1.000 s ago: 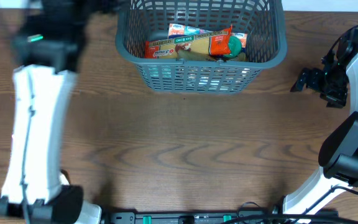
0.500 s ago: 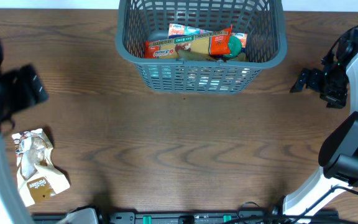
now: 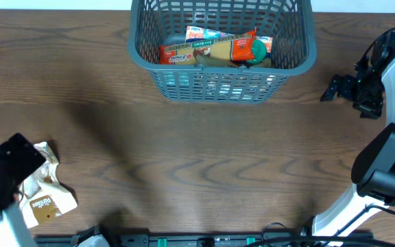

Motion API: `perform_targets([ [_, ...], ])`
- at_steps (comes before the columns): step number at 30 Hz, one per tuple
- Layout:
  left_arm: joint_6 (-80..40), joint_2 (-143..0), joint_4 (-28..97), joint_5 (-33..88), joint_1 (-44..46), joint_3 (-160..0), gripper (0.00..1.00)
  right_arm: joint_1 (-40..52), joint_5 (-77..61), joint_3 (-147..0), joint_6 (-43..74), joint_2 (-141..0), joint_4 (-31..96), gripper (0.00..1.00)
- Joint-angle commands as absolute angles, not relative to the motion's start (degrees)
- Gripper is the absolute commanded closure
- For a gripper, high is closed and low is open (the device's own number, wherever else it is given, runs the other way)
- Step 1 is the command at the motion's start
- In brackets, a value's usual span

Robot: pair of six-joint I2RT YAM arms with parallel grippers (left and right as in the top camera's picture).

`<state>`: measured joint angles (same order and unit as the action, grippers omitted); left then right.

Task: Pack container
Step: 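Lower the left gripper onto the beige dried-mushroom bag and grasp it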

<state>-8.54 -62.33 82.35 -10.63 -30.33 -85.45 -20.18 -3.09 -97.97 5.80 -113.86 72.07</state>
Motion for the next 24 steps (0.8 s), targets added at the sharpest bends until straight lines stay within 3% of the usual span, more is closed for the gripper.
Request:
perform_targets([
  [1, -7.38, -65.82, 78.65, -9.23, -32.93, -77.89, 0.02, -19.16, -3.49, -97.80, 5.28, -113.56, 71.99, 0.01],
  [13, 1.04, -82.70, 66.76, -8.95, -36.32, -68.90, 0.02, -17.52, -3.49, -97.80, 5.28, -113.56, 71.00, 0.01],
  [19, 10.70, -90.72, 65.41, -1.63, -36.32, -68.90, 0.01, -17.47, -3.49, -97.80, 5.28, -113.56, 71.02, 0.01],
  [24, 11.99, -95.70, 65.41, -1.45, -36.32, -68.88, 0.01, -17.47, -3.46, -97.80, 5.26, -113.56, 70.94, 0.01],
])
